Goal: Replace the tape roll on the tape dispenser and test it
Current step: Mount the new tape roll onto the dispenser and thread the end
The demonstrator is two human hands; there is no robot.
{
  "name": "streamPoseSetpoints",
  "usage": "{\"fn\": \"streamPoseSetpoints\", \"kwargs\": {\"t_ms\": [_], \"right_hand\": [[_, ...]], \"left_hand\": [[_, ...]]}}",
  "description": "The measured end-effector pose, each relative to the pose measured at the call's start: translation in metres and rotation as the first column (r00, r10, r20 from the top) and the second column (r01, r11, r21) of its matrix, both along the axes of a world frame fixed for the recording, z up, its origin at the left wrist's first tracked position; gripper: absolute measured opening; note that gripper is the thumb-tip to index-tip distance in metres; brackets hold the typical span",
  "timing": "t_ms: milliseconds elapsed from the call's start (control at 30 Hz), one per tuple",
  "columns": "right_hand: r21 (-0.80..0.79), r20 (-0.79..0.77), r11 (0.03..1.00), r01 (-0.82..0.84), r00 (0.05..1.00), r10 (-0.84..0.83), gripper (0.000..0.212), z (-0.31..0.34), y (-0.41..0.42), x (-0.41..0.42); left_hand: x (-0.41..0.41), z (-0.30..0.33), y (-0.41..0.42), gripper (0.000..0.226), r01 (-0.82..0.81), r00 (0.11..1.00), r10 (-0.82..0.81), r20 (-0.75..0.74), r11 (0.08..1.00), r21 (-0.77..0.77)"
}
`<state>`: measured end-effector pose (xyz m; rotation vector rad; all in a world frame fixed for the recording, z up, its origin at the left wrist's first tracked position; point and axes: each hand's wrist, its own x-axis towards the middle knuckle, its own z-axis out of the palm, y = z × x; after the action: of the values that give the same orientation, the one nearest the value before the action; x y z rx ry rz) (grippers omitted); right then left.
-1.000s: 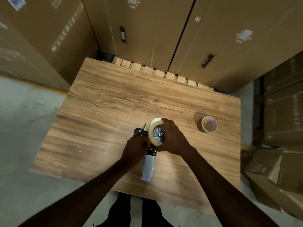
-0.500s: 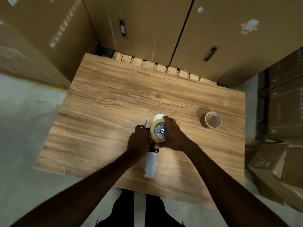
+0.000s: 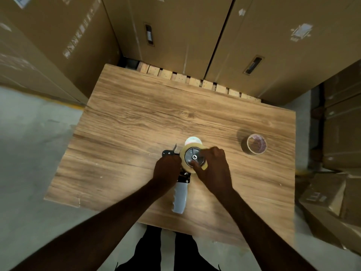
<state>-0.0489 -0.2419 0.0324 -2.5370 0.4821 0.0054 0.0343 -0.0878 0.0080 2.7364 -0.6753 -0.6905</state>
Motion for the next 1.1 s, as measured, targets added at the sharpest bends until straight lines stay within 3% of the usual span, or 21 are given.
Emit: {"fn": "streamPoseSetpoints", "kwargs": {"t_ms": [33,100,267,333,500,667,933,1100], "right_hand": [[-0.051,0.055,0.999,-0.011,0.998,0.014,0.026,0.004,0.013,-0.01],[-0.074,0.04,0.99,-0.117,0.992,0.12,0.023,0.004,0.042,-0.03],[-0.132,-0.324,0.928,-0.348,0.9,0.291,0.068,-0.019,0.095,-0.033],[-0.149,-0.391,0.921,-0.359,0.877,0.278,0.087,-0.018,0.101,-0.028],[-0.196,-0.38,0.918,-0.344,0.89,0.252,0.093,-0.013,0.104,-0.017],[-0.144,-0.34,0.936,-0.32,0.905,0.257,0.087,-0.018,0.104,-0.022],[-0.152,-0.3,0.964,-0.216,0.94,0.164,0.058,-0.025,0.108,-0.024],[-0.187,-0.331,0.958,-0.217,0.932,0.146,0.067,-0.026,0.112,-0.018]], "left_hand": [[0.004,0.002,0.0,0.017,0.035,0.999,-0.036,0.007,0.999,0.024],[0.013,0.006,0.0,0.015,0.084,0.996,-0.085,0.016,0.996,0.035],[0.028,0.01,-0.004,0.02,0.21,0.975,-0.216,0.051,0.971,0.115],[0.032,0.011,-0.006,0.022,0.233,0.971,-0.238,0.029,0.964,0.13],[0.038,0.012,-0.003,0.02,0.257,0.966,-0.256,-0.024,0.962,0.097],[0.038,0.015,-0.001,0.022,0.234,0.972,-0.231,-0.053,0.969,0.076],[0.045,0.018,-0.004,0.023,0.197,0.977,-0.189,-0.096,0.976,0.089],[0.053,0.023,-0.009,0.03,0.264,0.959,-0.248,-0.133,0.957,0.119]]}}
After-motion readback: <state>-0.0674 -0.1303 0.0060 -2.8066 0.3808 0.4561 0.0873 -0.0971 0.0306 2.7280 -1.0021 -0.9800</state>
